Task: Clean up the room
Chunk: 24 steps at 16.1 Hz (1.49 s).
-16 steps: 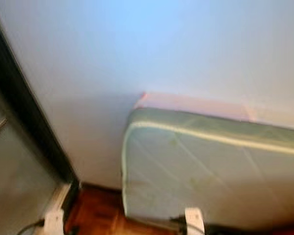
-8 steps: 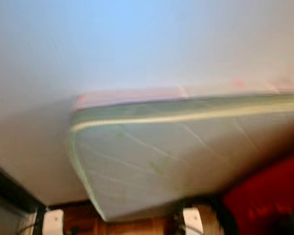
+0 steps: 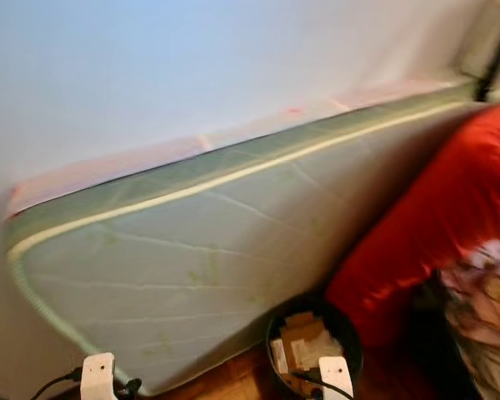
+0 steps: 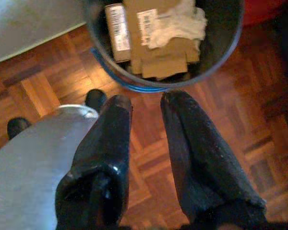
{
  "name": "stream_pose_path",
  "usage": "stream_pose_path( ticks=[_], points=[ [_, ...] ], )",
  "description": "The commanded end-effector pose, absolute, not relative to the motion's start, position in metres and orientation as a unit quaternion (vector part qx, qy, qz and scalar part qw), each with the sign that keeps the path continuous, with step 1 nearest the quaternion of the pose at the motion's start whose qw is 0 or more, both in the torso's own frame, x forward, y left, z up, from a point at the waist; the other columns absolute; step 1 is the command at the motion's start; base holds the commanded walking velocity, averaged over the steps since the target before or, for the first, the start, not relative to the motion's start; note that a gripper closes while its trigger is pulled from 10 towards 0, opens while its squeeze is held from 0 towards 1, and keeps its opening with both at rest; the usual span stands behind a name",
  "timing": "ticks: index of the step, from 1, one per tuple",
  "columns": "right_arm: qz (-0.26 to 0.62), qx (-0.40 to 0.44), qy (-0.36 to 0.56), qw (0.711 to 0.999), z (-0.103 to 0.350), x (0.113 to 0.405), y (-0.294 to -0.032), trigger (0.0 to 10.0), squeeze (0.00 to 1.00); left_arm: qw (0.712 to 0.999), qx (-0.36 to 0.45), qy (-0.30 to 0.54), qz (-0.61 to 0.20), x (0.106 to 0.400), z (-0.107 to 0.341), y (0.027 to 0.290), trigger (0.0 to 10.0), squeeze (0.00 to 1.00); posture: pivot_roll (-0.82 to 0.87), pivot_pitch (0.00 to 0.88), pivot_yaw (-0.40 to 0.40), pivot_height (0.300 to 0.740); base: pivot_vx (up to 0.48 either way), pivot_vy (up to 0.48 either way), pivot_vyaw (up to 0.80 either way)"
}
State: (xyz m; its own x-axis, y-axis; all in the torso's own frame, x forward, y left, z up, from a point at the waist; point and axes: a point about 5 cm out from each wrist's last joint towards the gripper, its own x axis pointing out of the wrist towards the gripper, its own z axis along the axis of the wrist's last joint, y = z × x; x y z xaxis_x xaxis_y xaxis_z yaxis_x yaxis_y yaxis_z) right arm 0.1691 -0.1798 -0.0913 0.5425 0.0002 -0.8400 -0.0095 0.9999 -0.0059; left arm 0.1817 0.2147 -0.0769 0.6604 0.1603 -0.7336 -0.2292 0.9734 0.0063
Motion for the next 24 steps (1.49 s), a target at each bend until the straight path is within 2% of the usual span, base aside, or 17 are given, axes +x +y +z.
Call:
stream_pose_path(
  ticks=[1, 9, 14, 20, 24],
  points=[
    [-0.033, 0.068, 0.430, 0.900, -0.070, 0.203, -0.207, 10.0, 0.00, 0.890, -0.044, 0.444, 0.098, 0.176, -0.079, 0.231, 10.0, 0.00, 0.04, 0.000, -0.016, 0.740, 0.000, 0.000, -0.79],
    [-0.035, 0.068, 0.428, 0.900, -0.068, 0.207, -0.208, 10.0, 0.00, 0.895, -0.042, 0.435, 0.086, 0.187, -0.076, 0.223, 10.0, 0.00, 0.05, 0.000, -0.023, 0.740, 0.000, 0.000, -0.79],
    [-0.043, 0.077, 0.416, 0.905, -0.066, 0.211, -0.208, 10.0, 0.00, 0.892, -0.032, 0.441, 0.092, 0.183, -0.077, 0.227, 10.0, 0.00, 0.04, 0.000, -0.028, 0.740, 0.000, 0.000, 0.00],
    [-0.054, 0.074, 0.416, 0.905, -0.065, 0.212, -0.211, 10.0, 0.00, 0.894, -0.027, 0.439, 0.084, 0.186, -0.076, 0.221, 10.0, 0.00, 0.02, 0.000, -0.031, 0.740, 0.000, -0.324, 0.00],
    [-0.057, 0.065, 0.421, 0.903, -0.065, 0.212, -0.211, 10.0, 0.00, 0.895, -0.026, 0.437, 0.082, 0.186, -0.077, 0.220, 10.0, 0.00, 0.01, 0.000, -0.031, 0.740, 0.000, -0.331, -0.69]
  ],
)
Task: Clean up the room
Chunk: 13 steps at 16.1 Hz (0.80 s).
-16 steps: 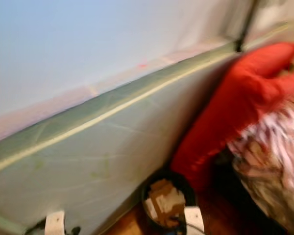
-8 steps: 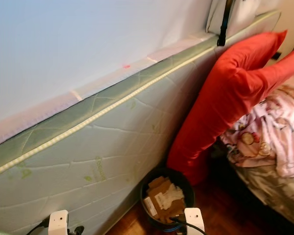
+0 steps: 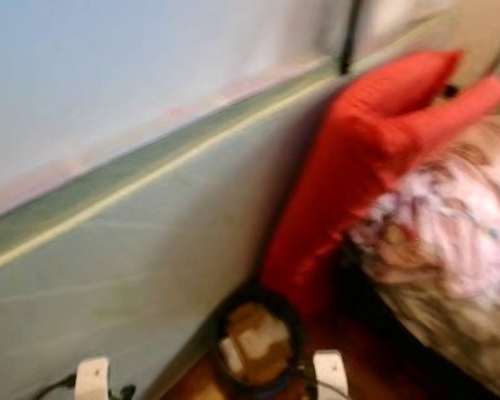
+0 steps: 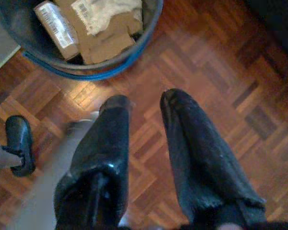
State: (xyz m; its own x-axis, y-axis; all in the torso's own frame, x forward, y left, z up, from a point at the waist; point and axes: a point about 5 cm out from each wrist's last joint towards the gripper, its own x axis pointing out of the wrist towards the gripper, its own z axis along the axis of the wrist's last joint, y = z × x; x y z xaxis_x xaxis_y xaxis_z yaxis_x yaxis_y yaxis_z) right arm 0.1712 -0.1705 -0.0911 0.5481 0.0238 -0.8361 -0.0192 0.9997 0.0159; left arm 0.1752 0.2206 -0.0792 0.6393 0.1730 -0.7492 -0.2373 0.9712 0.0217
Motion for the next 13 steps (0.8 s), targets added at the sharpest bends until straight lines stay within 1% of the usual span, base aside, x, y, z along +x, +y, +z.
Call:
stream_pose_path(
  ticks=[1, 2, 4, 13],
  points=[
    [-0.057, 0.064, 0.422, 0.903, -0.066, 0.211, -0.212, 10.0, 0.00, 0.895, -0.027, 0.438, 0.082, 0.185, -0.077, 0.220, 10.0, 0.00, 0.01, 0.000, -0.028, 0.740, 0.000, -0.330, -0.79],
    [-0.057, 0.064, 0.422, 0.902, -0.066, 0.211, -0.212, 10.0, 0.00, 0.894, -0.026, 0.439, 0.082, 0.183, -0.078, 0.220, 10.0, 0.00, 0.01, 0.000, -0.028, 0.740, 0.000, -0.330, -0.77],
    [-0.059, 0.068, 0.419, 0.903, -0.066, 0.210, -0.211, 10.0, 0.00, 0.892, -0.026, 0.443, 0.083, 0.178, -0.080, 0.220, 10.0, 0.00, 0.01, 0.000, -0.027, 0.740, 0.000, -0.330, 0.00],
    [-0.052, 0.070, 0.419, 0.904, -0.068, 0.208, -0.209, 10.0, 0.00, 0.890, -0.028, 0.448, 0.081, 0.173, -0.082, 0.221, 10.0, 0.00, 0.01, 0.000, -0.016, 0.740, 0.000, -0.328, 0.00]
  ],
)
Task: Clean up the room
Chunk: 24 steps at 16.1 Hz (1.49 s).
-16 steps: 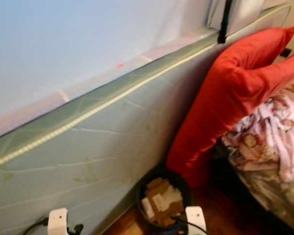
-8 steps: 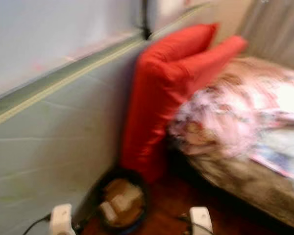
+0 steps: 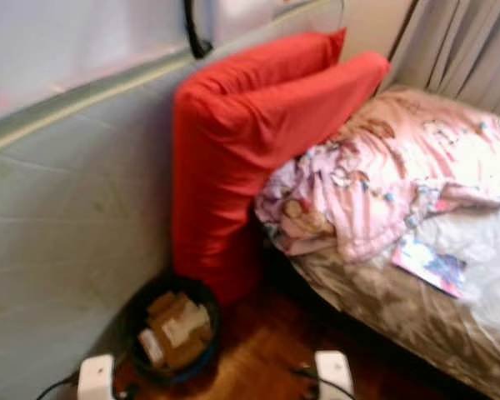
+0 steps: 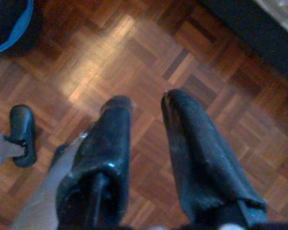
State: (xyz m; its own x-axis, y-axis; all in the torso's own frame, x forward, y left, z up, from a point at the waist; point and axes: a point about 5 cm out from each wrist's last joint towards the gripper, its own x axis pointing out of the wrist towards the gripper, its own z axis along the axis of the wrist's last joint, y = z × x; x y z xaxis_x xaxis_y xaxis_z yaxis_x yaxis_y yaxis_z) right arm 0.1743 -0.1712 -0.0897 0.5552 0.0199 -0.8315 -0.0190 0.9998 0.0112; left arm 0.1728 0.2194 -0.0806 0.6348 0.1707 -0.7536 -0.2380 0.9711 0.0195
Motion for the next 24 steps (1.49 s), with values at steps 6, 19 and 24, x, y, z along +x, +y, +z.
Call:
stream_pose_path(
  ticks=[6, 19, 24],
  points=[
    [-0.056, 0.072, 0.412, 0.907, -0.065, 0.211, -0.209, 10.0, 0.00, 0.893, -0.034, 0.439, 0.091, 0.182, -0.078, 0.224, 10.0, 0.00, 0.01, 0.000, -0.019, 0.740, 0.000, -0.318, 0.00],
    [-0.057, 0.065, 0.414, 0.906, -0.065, 0.213, -0.209, 10.0, 0.00, 0.896, -0.028, 0.436, 0.085, 0.184, -0.076, 0.225, 10.0, 0.00, 0.02, 0.000, -0.016, 0.740, 0.000, 0.000, 0.00],
    [-0.057, 0.065, 0.414, 0.906, -0.065, 0.213, -0.209, 10.0, 0.00, 0.896, -0.028, 0.436, 0.085, 0.184, -0.076, 0.225, 10.0, 0.00, 0.02, 0.000, -0.016, 0.740, 0.000, 0.000, 0.00]
  ],
)
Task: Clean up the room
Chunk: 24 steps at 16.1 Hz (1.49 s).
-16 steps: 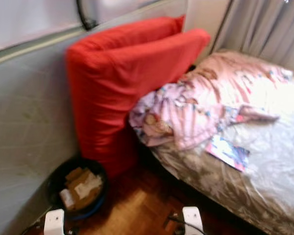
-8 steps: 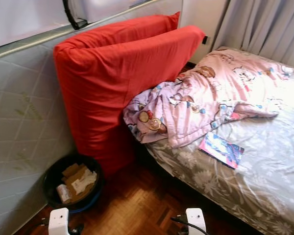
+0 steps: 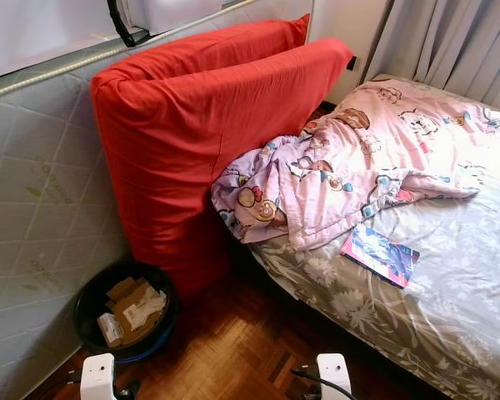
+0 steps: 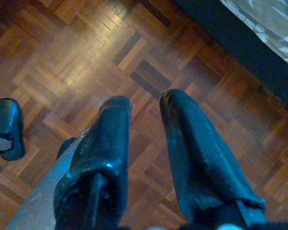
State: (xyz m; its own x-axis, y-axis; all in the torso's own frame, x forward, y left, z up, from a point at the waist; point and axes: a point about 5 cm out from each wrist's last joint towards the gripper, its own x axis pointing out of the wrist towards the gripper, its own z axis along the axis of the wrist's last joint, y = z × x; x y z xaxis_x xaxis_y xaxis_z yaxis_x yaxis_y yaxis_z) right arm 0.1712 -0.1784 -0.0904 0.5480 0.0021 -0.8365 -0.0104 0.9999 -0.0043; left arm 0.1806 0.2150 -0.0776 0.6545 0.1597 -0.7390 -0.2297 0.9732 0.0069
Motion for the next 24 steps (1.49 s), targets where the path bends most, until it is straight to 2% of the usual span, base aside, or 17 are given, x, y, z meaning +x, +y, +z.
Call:
stream_pose_path(
  ticks=[1, 4, 6, 8, 12, 18, 24],
  points=[
    [-0.057, 0.065, 0.414, 0.906, -0.065, 0.213, -0.209, 10.0, 0.00, 0.896, -0.028, 0.436, 0.085, 0.184, -0.076, 0.225, 10.0, 0.00, 0.02, 0.000, -0.016, 0.740, 0.000, 0.000, 0.00],
    [-0.057, 0.065, 0.414, 0.906, -0.065, 0.213, -0.209, 10.0, 0.00, 0.896, -0.028, 0.436, 0.085, 0.184, -0.076, 0.225, 10.0, 0.00, 0.02, 0.000, -0.016, 0.740, 0.000, 0.000, 0.00],
    [-0.080, 0.076, 0.342, 0.933, -0.056, 0.220, -0.211, 10.0, 0.00, 0.935, -0.022, 0.341, 0.093, 0.214, -0.054, 0.231, 10.0, 0.00, 0.02, 0.000, -0.017, 0.740, 0.000, 0.000, 0.00],
    [-0.080, 0.081, 0.334, 0.936, -0.055, 0.221, -0.211, 10.0, 0.00, 0.940, -0.020, 0.330, 0.090, 0.220, -0.051, 0.231, 10.0, 0.00, 0.02, 0.000, -0.017, 0.740, 0.000, 0.000, 0.00],
    [-0.076, 0.089, 0.342, 0.932, -0.056, 0.220, -0.211, 10.0, 0.00, 0.938, -0.016, 0.339, 0.076, 0.231, -0.046, 0.228, 10.0, 0.00, 0.02, 0.000, -0.019, 0.740, 0.000, 0.000, 0.00],
    [-0.090, 0.095, 0.368, 0.920, -0.061, 0.216, -0.211, 10.0, 0.00, 0.930, -0.020, 0.360, 0.064, 0.222, -0.053, 0.225, 10.0, 0.00, 0.02, 0.000, -0.021, 0.740, 0.000, 0.000, 0.00],
    [-0.083, 0.091, 0.380, 0.917, -0.062, 0.215, -0.210, 10.0, 0.00, 0.927, -0.022, 0.368, 0.061, 0.218, -0.057, 0.222, 10.0, 0.00, 0.02, 0.000, -0.019, 0.740, 0.000, 0.000, -0.79]
  ],
)
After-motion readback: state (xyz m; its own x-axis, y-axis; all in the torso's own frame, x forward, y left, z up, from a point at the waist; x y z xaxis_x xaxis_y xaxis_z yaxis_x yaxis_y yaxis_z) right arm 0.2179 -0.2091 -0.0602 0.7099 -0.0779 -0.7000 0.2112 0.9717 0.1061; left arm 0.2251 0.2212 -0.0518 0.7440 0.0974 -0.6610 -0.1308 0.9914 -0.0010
